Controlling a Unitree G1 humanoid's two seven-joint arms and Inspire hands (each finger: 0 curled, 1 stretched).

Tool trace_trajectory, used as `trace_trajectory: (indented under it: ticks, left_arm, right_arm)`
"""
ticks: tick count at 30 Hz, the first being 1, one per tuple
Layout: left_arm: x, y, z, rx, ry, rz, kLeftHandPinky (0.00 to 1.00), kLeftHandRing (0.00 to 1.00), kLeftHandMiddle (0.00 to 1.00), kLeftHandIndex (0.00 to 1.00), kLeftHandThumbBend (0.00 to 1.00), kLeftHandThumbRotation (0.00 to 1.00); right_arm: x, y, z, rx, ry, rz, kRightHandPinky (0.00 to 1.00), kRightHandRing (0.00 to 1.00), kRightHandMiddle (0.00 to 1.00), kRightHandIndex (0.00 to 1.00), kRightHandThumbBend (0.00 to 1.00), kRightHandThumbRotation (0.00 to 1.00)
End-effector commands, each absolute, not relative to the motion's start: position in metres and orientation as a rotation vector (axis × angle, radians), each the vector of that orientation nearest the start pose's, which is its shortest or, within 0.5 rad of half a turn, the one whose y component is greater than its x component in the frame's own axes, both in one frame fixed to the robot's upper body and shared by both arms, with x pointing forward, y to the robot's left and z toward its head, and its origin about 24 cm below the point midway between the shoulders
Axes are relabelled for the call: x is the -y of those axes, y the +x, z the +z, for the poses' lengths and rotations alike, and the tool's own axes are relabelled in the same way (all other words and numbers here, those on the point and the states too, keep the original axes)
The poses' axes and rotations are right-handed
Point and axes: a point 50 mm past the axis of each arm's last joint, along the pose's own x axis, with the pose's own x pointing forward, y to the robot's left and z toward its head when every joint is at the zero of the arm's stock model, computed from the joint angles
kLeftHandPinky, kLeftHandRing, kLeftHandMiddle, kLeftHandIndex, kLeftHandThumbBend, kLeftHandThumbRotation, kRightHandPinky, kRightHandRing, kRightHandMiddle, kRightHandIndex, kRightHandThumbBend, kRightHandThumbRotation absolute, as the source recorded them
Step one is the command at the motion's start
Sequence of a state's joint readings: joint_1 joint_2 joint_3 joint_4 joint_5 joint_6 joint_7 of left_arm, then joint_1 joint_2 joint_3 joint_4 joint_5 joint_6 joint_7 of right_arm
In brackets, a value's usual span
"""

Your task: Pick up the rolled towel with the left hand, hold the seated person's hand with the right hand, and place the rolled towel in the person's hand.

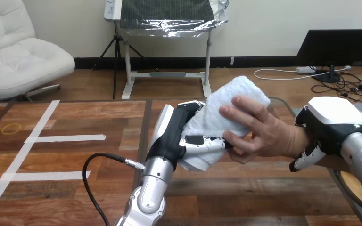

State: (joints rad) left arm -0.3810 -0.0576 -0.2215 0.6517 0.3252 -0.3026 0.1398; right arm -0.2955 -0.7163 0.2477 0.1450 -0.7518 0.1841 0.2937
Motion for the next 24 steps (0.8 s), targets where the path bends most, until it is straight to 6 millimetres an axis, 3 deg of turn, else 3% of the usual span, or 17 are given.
trace_trajectory:
  ticks: [1,24]
  left_arm:
    - [-0.0219,0.3020,0.0433,0.210,0.355,-0.407,0.30,0.34,0.39,0.44,0.59,0.02]
    - [-0.0269,0.2997,0.0379,0.203,0.356,-0.402,0.31,0.36,0.41,0.46,0.59,0.00]
  right_arm:
    - [0.2452,0.3065,0.1061,-0.171,-1.458,0.174,0.13,0.20,0.29,0.34,0.73,0.00]
    - [0.2466,0.3072,0.1020,-0.174,-1.464,0.180,0.12,0.20,0.29,0.34,0.75,0.00]
